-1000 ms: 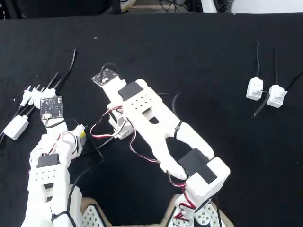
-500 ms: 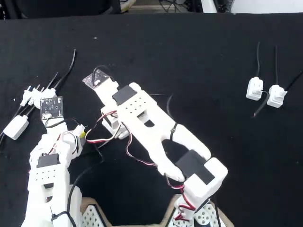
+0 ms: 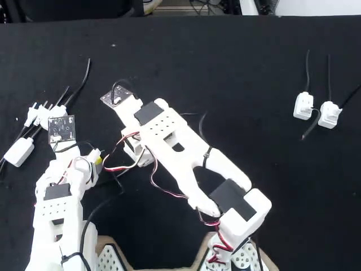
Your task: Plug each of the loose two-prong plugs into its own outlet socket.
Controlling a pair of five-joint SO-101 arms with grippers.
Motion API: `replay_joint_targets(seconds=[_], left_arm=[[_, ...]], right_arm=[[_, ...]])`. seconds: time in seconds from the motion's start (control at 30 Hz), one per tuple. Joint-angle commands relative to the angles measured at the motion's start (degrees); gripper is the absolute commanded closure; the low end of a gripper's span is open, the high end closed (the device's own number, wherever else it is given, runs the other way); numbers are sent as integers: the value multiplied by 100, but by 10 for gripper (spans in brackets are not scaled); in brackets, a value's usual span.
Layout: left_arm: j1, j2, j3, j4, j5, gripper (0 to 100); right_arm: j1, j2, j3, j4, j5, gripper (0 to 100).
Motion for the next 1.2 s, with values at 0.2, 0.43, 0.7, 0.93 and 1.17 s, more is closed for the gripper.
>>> replay_joint_targets(seconds=[0.2,0.43,0.7,0.93,1.17], left_arm=[[-75,-88,-66,18,53,758],[-66,-88,-66,18,53,758],[-57,-88,-66,18,53,758],[-57,-88,-57,9,53,758],[-57,-88,-57,9,53,758]], right_arm=[[-44,207,-233,-62,229,988],[-35,-321,-400,527,229,988],[870,-681,-321,448,273,988],[1029,-92,-523,237,536,988],[1380,382,-848,202,686,988]])
